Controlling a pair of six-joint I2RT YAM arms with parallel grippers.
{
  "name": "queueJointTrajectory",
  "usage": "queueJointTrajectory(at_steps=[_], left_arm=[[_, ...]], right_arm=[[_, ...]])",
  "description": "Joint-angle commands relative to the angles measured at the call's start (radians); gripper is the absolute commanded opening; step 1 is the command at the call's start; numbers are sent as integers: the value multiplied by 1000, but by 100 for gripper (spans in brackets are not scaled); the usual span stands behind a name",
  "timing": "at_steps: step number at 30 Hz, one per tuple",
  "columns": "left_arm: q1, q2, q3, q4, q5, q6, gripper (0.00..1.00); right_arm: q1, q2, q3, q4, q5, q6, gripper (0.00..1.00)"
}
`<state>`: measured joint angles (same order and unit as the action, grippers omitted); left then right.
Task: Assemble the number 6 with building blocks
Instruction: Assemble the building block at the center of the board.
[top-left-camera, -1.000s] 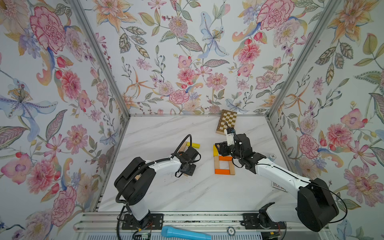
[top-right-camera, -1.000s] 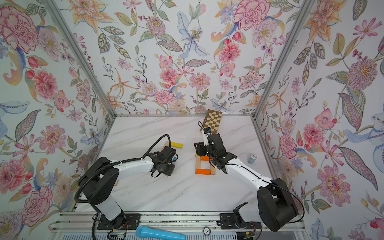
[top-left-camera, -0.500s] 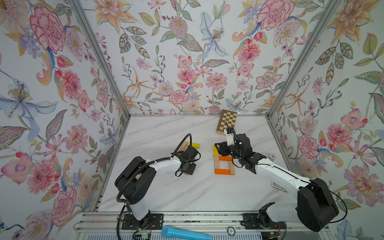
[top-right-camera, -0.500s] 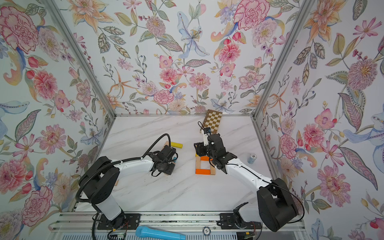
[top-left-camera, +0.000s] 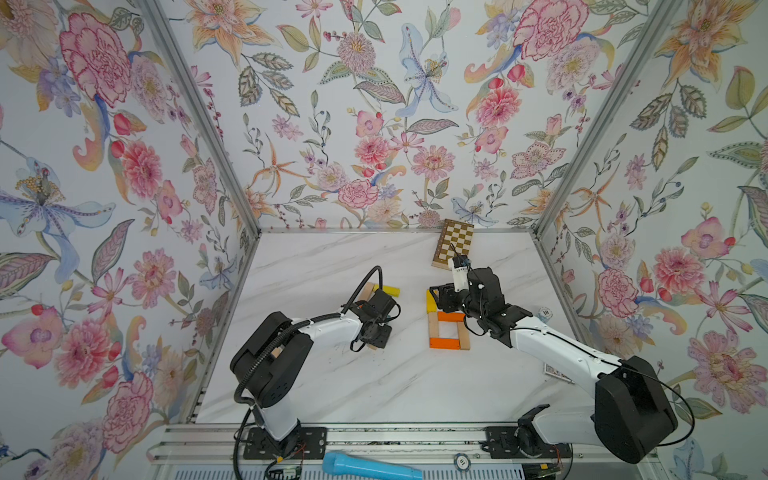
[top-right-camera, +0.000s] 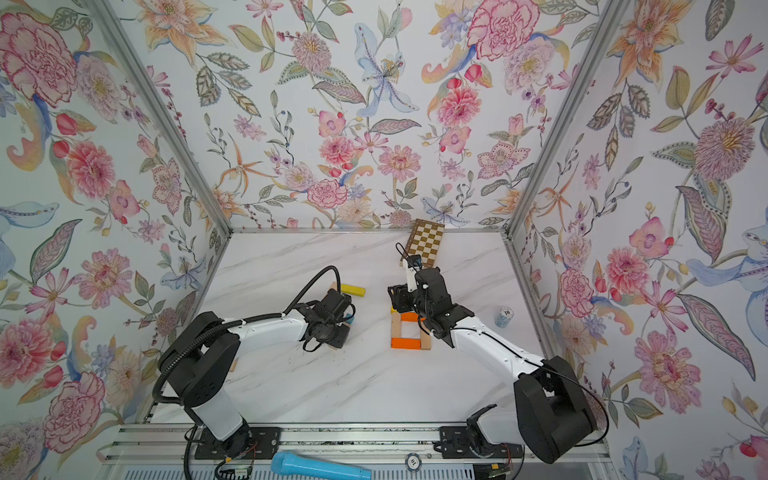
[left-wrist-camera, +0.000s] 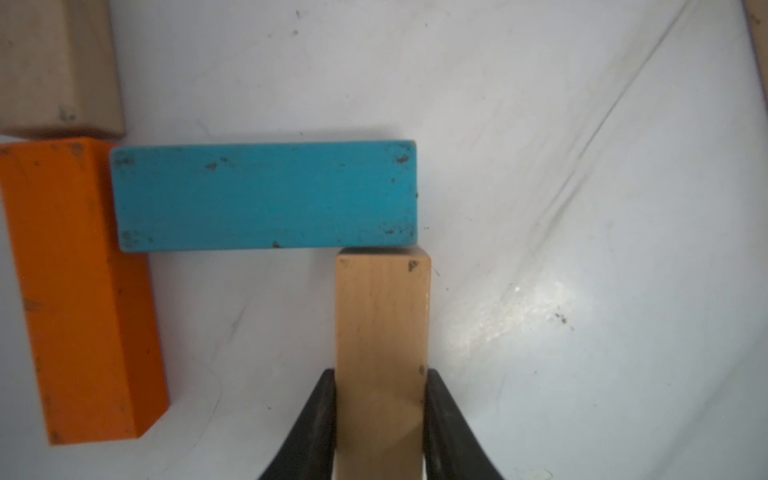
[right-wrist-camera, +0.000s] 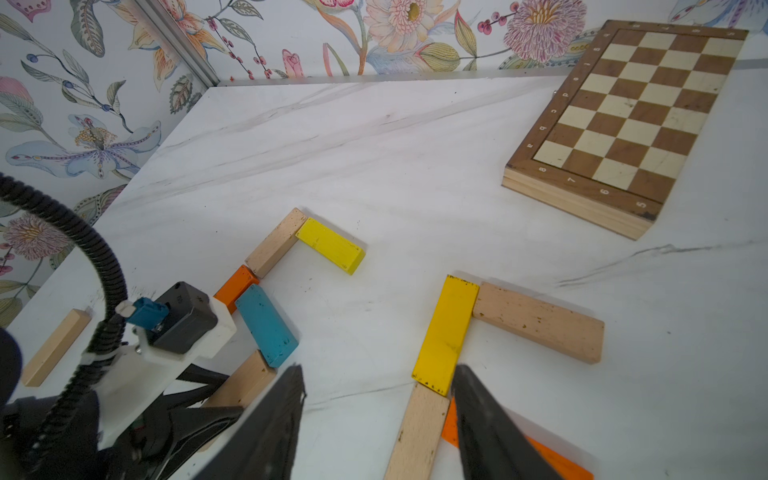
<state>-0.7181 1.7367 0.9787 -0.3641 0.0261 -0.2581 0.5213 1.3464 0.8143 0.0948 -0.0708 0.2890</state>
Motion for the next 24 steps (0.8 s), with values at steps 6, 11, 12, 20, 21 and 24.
queueJointTrajectory(at_steps=[6, 11, 12, 20, 21, 24], left_arm=[[14, 31, -11, -48, 11, 10, 38], [12, -9, 1, -87, -18, 14, 57], [11, -23, 5, -103, -29, 14, 62], [28, -223, 100, -279, -72, 39, 81], [38, -248, 108, -299, -76, 38, 83], [120, -320, 110, -330, -57, 15, 90]], right_arm=[[6, 10, 13, -1, -7, 1, 59], [7, 3, 13, -3, -4, -3, 59], [8, -1, 12, -2, -2, -4, 59], [2, -34, 10, 4, 20, -24, 59], [0, -38, 11, 6, 21, -25, 59], [-7, -43, 9, 19, 20, -25, 59]])
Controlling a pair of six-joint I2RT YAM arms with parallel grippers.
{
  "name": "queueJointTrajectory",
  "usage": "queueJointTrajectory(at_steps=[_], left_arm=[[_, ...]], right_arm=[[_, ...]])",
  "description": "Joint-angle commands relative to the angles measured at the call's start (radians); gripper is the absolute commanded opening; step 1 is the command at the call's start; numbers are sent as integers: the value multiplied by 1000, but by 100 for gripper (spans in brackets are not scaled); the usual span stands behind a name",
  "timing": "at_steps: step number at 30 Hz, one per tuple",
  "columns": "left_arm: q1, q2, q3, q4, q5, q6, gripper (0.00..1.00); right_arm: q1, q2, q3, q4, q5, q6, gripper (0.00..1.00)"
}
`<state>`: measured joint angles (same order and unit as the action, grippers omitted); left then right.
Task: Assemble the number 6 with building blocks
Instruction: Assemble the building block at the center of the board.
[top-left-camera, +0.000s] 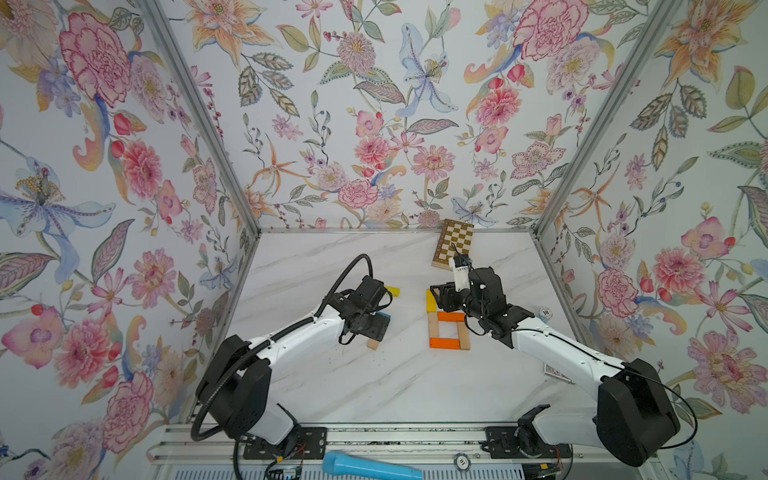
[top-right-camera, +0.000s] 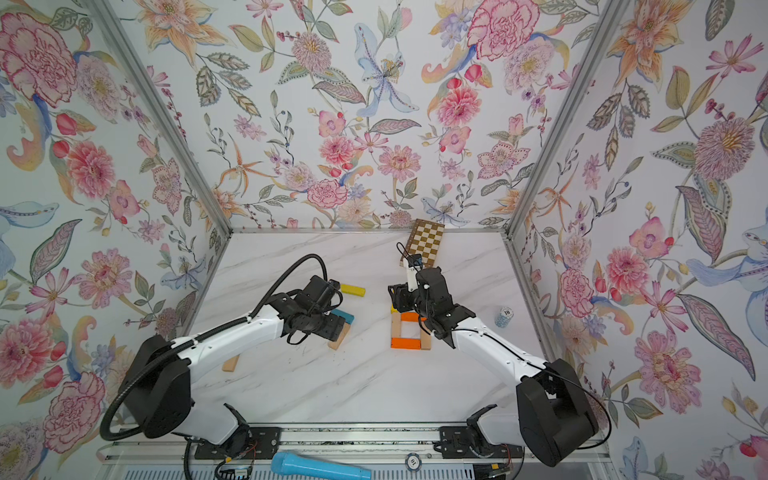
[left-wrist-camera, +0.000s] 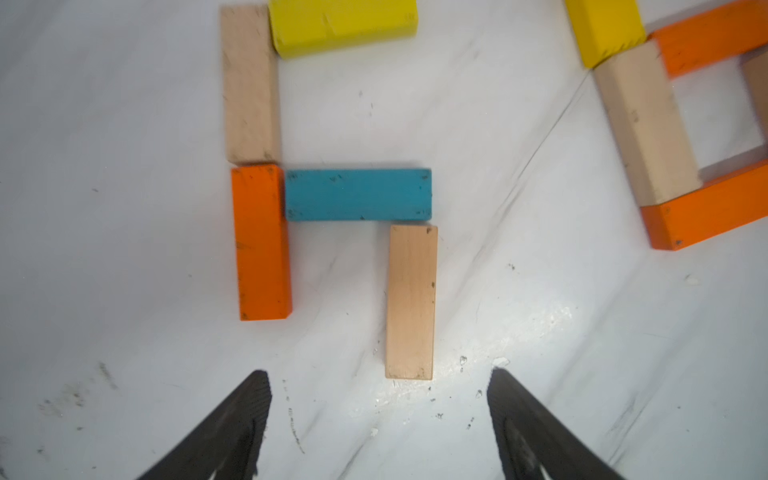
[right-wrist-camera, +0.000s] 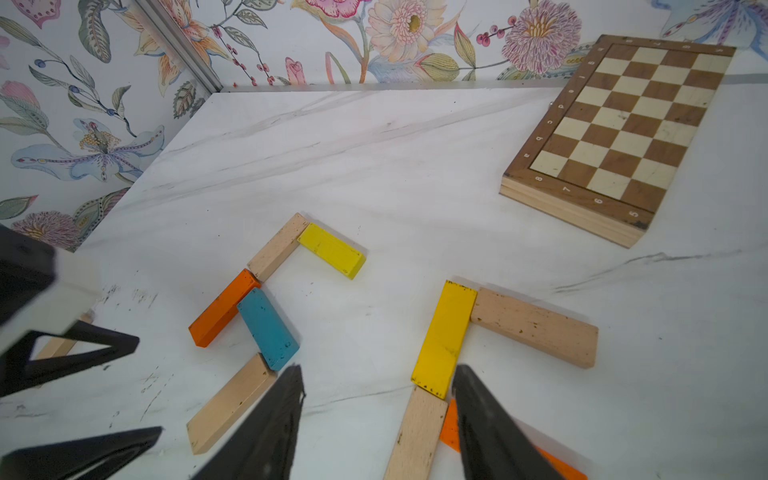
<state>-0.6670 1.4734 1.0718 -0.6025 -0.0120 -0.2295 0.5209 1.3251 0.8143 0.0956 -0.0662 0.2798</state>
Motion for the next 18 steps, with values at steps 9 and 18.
queueJointTrajectory(at_steps=[9, 18], left_arm=[[481, -216, -132, -120, -73, -184, 99], [721, -259, -265, -150, -121, -365, 99]], right_arm=[[-3, 2, -12, 88, -21, 6, 61], [-4, 47, 3, 85, -58, -6, 61]])
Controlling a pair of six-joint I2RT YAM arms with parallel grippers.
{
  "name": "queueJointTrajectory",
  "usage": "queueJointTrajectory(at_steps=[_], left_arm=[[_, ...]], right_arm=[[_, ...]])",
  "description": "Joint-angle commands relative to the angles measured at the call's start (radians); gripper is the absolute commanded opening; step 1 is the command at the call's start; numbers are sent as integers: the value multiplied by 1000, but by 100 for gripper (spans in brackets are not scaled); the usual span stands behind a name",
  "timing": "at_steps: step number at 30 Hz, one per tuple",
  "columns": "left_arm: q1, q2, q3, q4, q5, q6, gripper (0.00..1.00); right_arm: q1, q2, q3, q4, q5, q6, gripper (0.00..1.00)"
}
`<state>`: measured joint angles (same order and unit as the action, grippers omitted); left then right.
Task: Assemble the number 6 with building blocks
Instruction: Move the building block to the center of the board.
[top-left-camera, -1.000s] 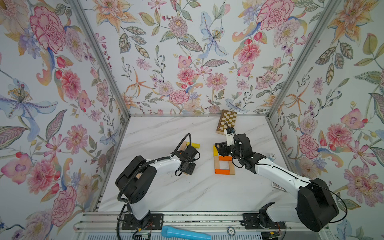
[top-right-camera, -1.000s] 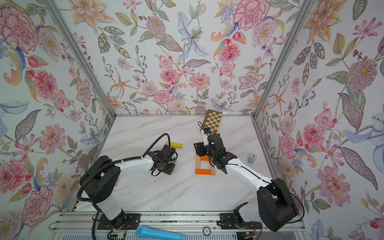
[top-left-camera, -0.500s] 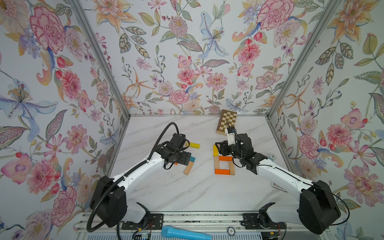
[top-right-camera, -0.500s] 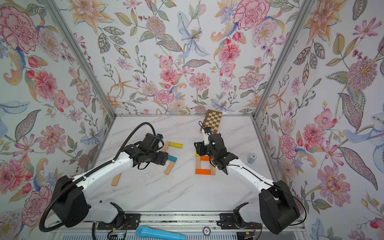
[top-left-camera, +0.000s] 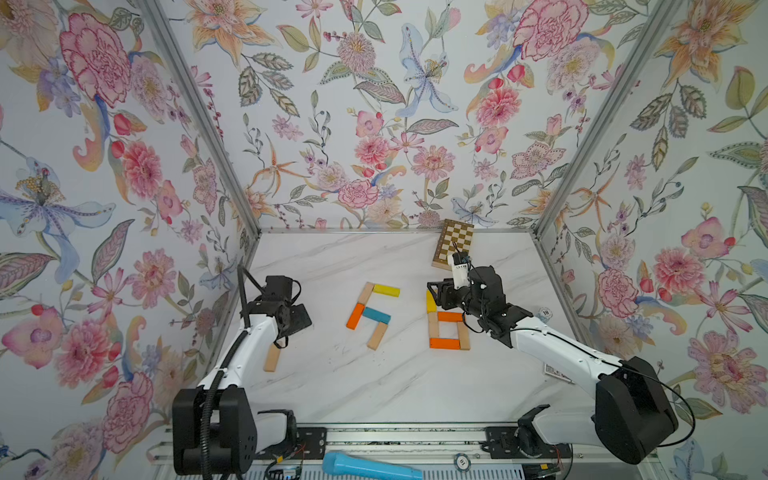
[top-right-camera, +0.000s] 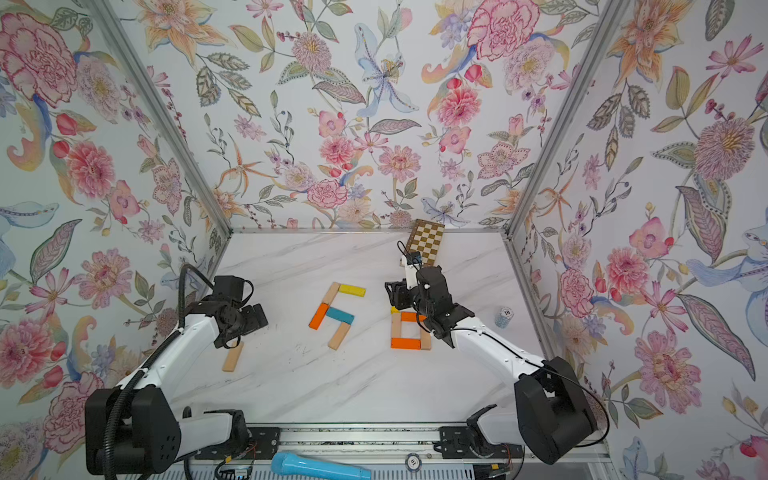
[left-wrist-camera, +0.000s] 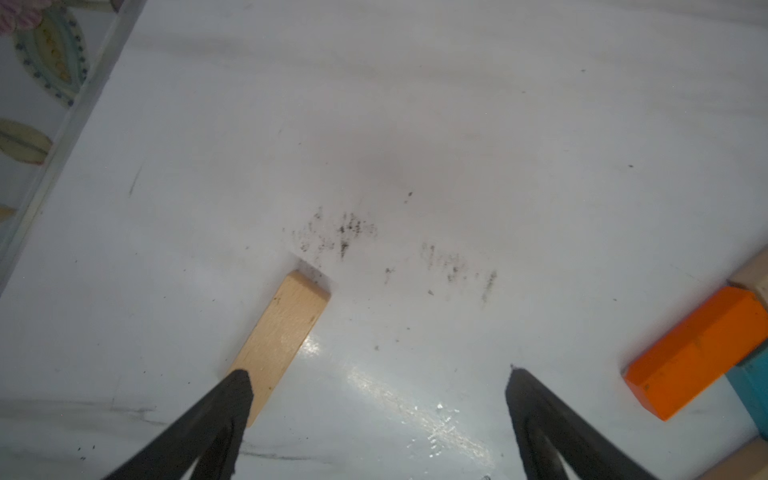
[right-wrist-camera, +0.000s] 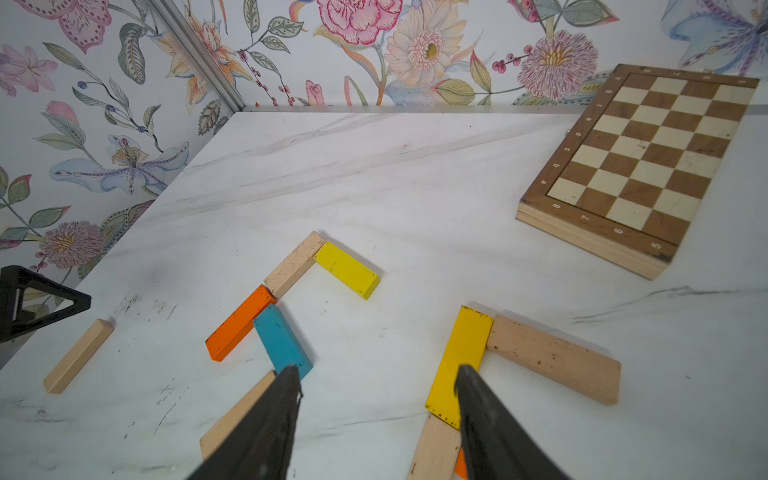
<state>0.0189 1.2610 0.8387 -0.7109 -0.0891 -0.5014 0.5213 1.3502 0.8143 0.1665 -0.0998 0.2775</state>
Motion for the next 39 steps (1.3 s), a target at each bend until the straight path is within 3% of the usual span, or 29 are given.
queueJointTrajectory(at_steps=[1, 6, 17, 29, 31, 39], left_arm=[[52, -57, -41, -51, -45, -112, 99], [114, -106, -69, -134, -94, -206, 99], [262, -164, -113, -149, 59, -311, 99], [358, -119, -181, -103, 118, -362, 99], [365, -93, -173, -40, 154, -335, 99], [373, 110, -32, -33, 117, -189, 99]], right_arm=[[-3, 31, 2, 20, -25, 0, 61], [-2, 70, 11, 34, -34, 17, 61], [-1, 116, 44, 41, -76, -5, 61], [-4, 37, -18, 31, -104, -91, 62], [-8, 31, -26, 36, -116, -87, 62], [-43, 64, -17, 23, -126, -89, 62]])
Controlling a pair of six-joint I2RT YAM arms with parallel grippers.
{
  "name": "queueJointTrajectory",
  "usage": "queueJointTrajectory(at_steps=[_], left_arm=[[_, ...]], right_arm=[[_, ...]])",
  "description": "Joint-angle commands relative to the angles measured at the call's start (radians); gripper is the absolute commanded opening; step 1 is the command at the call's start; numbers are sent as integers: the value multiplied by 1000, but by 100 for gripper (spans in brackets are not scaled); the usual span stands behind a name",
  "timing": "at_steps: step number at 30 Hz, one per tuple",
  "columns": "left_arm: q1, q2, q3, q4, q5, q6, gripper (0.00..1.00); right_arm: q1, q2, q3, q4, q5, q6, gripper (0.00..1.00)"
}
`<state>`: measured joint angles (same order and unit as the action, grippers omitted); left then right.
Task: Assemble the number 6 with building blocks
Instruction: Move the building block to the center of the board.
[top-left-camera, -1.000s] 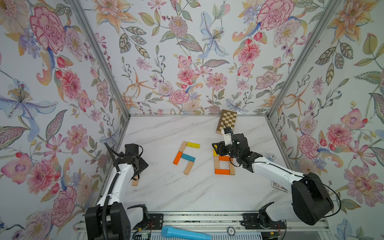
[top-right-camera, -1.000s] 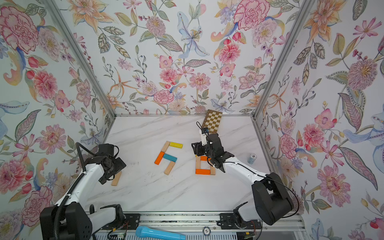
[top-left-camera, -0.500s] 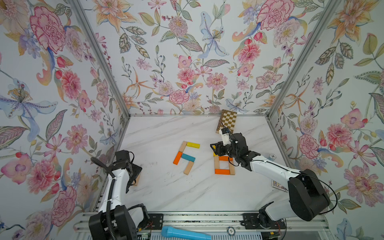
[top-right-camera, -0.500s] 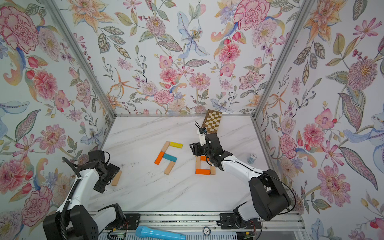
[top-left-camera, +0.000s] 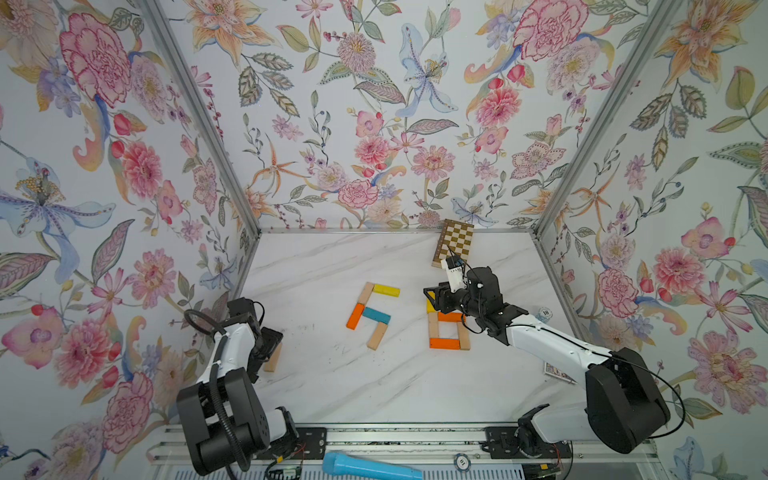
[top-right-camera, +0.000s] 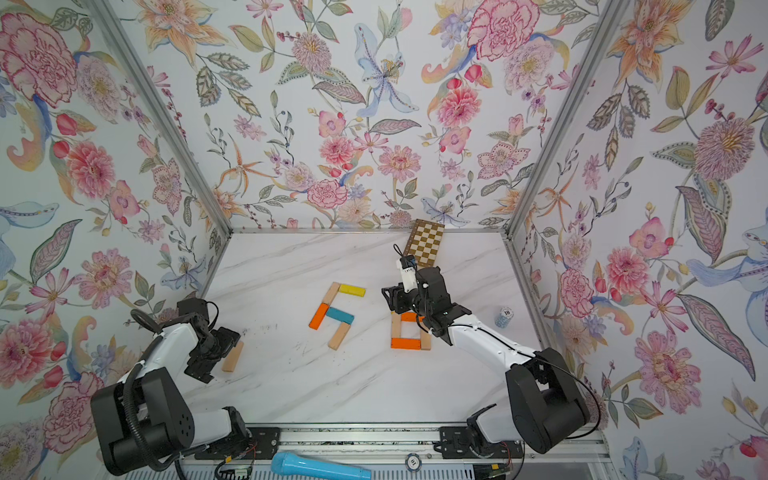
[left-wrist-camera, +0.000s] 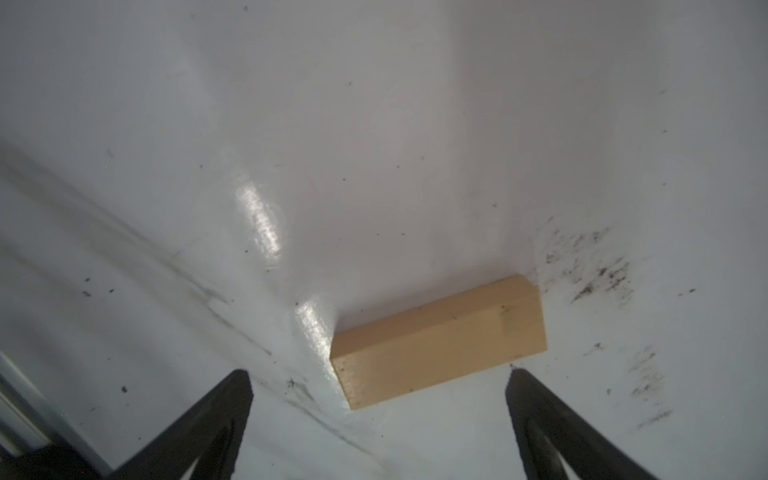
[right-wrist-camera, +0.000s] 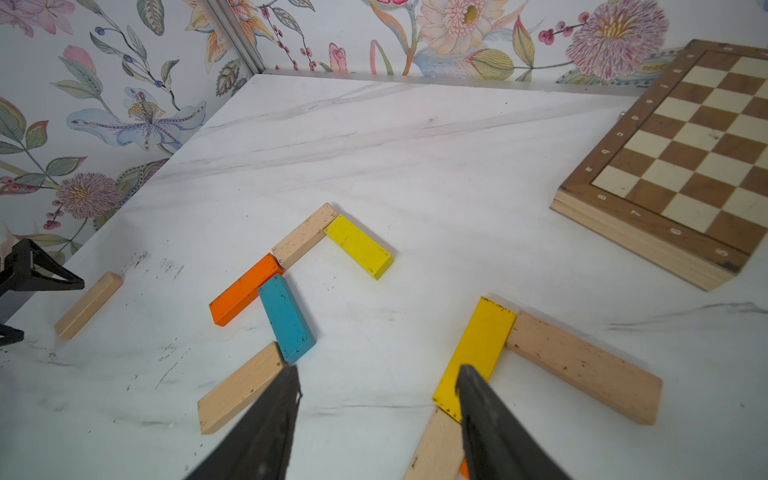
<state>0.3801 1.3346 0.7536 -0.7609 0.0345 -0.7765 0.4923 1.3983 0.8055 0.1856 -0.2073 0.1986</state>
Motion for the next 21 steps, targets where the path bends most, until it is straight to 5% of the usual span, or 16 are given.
queueJointTrajectory(at_steps=[1, 11, 21], left_arm=[[17, 49, 65, 43, 2, 131, 99], [53, 164, 22, 230, 283, 241, 99], [-164, 81, 19, 196, 349, 80, 99]], right_arm=[[-19, 24, -6, 6, -30, -8, 62], [-40, 38, 6, -5, -59, -9, 62], [-39, 36, -11, 24, -78, 9, 62]])
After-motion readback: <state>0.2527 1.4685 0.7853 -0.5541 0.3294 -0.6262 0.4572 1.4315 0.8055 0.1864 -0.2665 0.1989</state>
